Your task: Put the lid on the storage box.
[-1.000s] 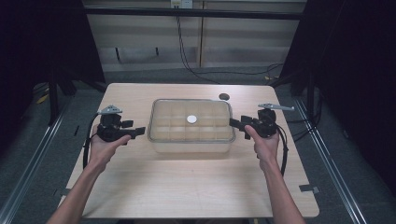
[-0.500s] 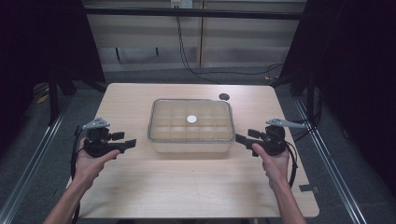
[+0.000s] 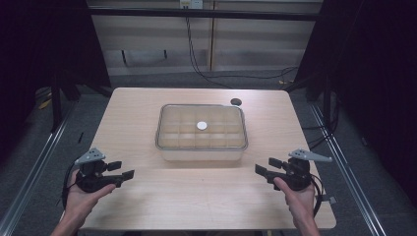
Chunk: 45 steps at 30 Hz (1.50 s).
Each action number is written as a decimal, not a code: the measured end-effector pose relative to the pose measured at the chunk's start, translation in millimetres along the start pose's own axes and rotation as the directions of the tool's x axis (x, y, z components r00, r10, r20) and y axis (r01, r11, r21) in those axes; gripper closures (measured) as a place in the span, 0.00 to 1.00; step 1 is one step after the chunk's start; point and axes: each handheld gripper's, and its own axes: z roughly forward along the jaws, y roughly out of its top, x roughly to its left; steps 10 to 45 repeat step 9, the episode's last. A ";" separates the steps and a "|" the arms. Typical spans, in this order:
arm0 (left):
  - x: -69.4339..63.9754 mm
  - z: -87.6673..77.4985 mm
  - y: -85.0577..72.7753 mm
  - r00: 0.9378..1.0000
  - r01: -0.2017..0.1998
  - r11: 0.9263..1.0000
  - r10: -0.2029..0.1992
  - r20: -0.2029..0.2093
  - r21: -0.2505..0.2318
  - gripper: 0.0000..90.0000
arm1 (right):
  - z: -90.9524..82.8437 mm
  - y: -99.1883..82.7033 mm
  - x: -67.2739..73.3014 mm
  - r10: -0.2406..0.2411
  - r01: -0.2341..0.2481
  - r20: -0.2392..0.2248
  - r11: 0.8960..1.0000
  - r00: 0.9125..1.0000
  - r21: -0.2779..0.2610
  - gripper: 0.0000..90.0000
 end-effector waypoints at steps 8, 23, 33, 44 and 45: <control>-5.4 10.2 -26.3 1.000 -0.019 0.999 0.020 -0.019 0.044 0.35 | -1.1 -29.1 -10.3 0.027 -0.027 0.038 1.000 0.999 0.009 0.30; -5.4 10.2 -26.3 1.000 -0.019 0.999 0.020 -0.019 0.044 0.35 | -1.6 -29.5 -11.5 0.032 -0.031 0.038 0.999 0.999 -0.005 0.30; -5.4 10.2 -26.3 1.000 -0.019 0.999 0.020 -0.019 0.044 0.35 | -1.6 -29.5 -11.5 0.032 -0.031 0.038 0.999 0.999 -0.005 0.30; -5.4 10.2 -26.3 1.000 -0.019 0.999 0.020 -0.019 0.044 0.35 | -1.6 -29.5 -11.5 0.032 -0.031 0.038 0.999 0.999 -0.005 0.30; -5.4 10.2 -26.3 1.000 -0.019 0.999 0.020 -0.019 0.044 0.35 | -1.6 -29.5 -11.5 0.032 -0.031 0.038 0.999 0.999 -0.005 0.30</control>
